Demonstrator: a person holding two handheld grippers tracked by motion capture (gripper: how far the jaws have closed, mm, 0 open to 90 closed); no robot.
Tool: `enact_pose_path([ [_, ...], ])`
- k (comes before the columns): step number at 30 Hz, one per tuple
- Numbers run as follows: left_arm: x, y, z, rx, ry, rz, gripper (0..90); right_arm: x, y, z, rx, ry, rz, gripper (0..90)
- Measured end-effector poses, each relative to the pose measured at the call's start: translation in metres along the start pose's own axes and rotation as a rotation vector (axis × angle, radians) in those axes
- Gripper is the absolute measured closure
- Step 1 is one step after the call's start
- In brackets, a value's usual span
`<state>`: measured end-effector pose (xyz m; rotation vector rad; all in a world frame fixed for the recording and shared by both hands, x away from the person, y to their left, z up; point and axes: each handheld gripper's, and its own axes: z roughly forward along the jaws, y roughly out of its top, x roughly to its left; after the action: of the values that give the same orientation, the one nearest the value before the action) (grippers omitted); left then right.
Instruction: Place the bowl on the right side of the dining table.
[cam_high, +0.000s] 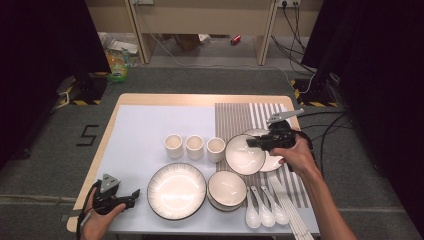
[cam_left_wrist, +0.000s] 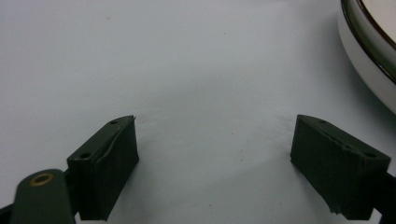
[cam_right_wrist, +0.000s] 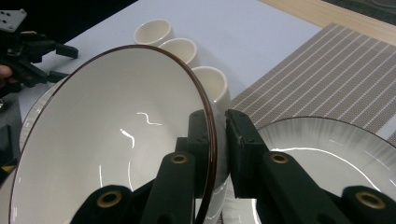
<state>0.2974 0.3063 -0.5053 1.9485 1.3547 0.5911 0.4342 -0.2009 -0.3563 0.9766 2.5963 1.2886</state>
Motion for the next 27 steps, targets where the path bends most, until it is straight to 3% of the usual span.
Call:
enact_pose_path([
  [27,0.000,0.000,0.000,-0.003,0.005,0.002,13.9,-0.064,-0.028,0.011,0.032,-0.066,0.176,80.4],
])
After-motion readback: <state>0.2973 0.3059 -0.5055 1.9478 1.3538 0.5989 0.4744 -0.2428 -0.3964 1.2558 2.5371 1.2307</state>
